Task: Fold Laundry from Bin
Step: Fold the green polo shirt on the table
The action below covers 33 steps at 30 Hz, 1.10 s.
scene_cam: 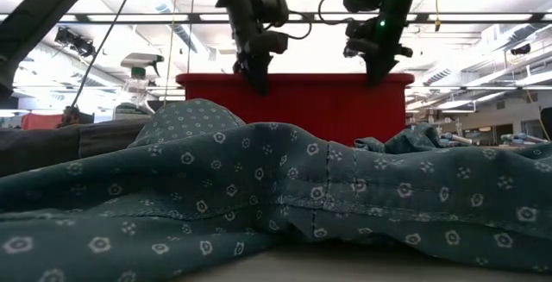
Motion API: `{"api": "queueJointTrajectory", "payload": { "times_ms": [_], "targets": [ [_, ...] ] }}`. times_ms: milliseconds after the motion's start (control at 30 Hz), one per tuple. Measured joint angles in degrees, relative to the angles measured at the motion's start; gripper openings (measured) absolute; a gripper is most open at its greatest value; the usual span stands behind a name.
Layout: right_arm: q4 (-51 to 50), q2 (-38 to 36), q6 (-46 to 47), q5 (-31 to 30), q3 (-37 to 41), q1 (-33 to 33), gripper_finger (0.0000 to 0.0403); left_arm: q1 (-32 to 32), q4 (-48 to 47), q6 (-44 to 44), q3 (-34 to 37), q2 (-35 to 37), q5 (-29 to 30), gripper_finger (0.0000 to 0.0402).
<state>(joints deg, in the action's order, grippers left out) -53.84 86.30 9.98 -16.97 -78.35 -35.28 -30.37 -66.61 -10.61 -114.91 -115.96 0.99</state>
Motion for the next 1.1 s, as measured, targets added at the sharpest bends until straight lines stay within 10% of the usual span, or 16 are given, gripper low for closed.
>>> {"api": "queueJointTrajectory", "payload": {
  "times_ms": [567,867,1100],
  "targets": [
    [26.30,12.96,-7.22,1.53,-0.07,-15.23,0.0050,-15.45,29.43,-7.93,0.20,-1.77,-3.71,0.0116],
    [25.70,9.67,-5.68,3.60,-0.02,-17.19,0.0050,-17.31,24.30,-8.47,0.20,-1.06,-4.07,0.0116],
    [17.47,5.22,0.71,18.53,-0.07,-15.41,0.0047,-13.65,10.75,-3.38,0.17,1.43,-5.42,0.0117]
  ]
}}
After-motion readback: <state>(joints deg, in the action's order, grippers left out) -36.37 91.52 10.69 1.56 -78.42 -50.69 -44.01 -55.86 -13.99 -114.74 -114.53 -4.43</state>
